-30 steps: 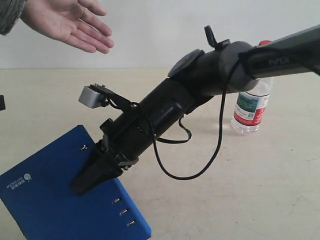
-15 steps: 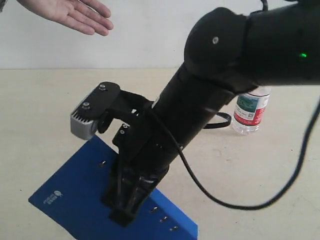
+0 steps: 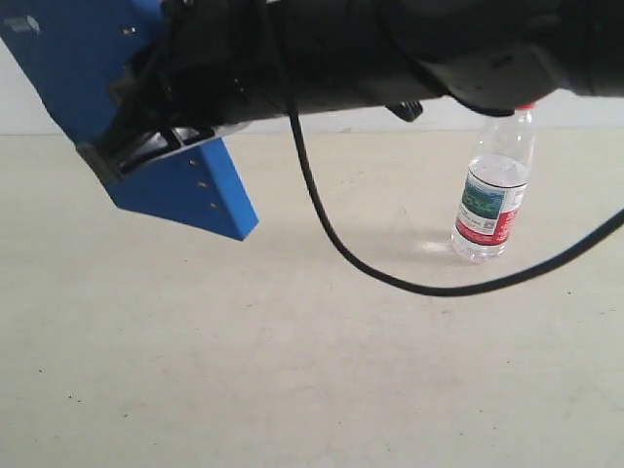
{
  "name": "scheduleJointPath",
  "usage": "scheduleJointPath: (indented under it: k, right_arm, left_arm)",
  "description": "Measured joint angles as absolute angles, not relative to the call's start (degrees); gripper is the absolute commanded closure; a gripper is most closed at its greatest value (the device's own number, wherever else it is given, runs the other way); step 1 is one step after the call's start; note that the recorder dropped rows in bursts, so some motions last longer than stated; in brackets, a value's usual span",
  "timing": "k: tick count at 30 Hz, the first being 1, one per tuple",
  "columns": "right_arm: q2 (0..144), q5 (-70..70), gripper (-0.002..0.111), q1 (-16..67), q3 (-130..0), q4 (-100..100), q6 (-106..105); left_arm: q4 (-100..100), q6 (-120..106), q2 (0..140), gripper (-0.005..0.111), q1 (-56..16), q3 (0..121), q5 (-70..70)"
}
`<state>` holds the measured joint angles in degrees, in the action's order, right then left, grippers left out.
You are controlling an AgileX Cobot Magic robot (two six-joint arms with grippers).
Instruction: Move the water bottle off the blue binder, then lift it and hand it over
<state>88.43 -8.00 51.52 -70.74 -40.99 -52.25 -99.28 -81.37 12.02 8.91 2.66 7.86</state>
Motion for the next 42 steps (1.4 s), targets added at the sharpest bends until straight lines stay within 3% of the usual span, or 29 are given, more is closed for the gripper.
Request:
scheduleJointPath:
  k: [14,18,22,23,29,31,36,42]
  right_arm:
    - [90.24,0.64,0.109,49.37,-71.93,-42.15,-51.35]
    - [90.24,1.98,0.089,49.14,-71.93,-42.4,-51.09]
    - [90.13,2.89,0.055,49.14,-71.93,-42.54,-50.97]
    - [90.02,3.63,0.054,49.14,-72.07,-42.54,-50.97]
    - [86.61,3.19,0.059,49.14,-72.19,-42.54,-50.97]
    - [82.75,0.48,0.065,49.03,-72.19,-42.78,-50.97]
    - [70.79,-18.72,0.108,43.12,-72.52,-40.81,-48.29]
    - [63.27,-49.95,0.108,30.36,-72.54,-26.34,-33.87]
  left_arm:
    - [-99.64,-78.84,8.94,0.102,8.91,0.2,7.98]
    - [-99.64,-78.84,8.94,0.102,8.91,0.2,7.98]
    - [-99.64,-78.84,8.94,0.102,8.91,0.2,7.98]
    - [-99.64,-78.84,8.94,0.102,8.91,0.2,7.98]
    - [-97.11,-79.06,8.94,0.102,8.91,0.34,8.61]
    - [-94.97,-79.06,8.94,0.102,8.91,1.35,8.83]
    - [-92.74,-79.06,8.94,0.102,8.91,2.6,8.92]
    - [-92.52,-79.06,8.94,0.102,8.91,2.6,8.92]
